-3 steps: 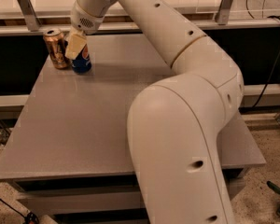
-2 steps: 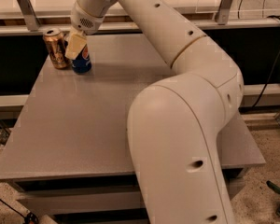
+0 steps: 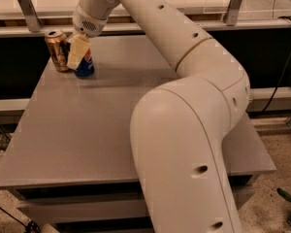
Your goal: Move pepsi can near orange can
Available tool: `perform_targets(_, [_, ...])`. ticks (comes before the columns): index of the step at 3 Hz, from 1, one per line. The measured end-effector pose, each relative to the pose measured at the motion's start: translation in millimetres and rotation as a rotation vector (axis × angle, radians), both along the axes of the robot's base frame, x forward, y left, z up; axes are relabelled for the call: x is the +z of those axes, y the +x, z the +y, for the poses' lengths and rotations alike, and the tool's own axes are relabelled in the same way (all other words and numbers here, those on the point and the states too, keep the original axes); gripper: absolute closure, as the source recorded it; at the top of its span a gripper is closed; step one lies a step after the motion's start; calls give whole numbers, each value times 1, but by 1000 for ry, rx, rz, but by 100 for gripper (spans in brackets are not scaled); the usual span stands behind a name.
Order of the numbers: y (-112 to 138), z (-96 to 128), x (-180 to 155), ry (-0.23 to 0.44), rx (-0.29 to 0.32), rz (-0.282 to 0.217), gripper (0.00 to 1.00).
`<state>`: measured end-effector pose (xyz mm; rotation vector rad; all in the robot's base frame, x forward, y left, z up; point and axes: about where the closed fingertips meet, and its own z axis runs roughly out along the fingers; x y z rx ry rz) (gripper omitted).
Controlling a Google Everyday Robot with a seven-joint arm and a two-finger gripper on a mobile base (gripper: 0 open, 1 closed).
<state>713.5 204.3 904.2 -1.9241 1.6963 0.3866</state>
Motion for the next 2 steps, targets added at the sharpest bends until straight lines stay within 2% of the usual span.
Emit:
perform_targets(1, [1, -15, 14, 28, -10, -33, 0])
perform_targets(2, [-2, -48, 47, 68, -58, -113, 0])
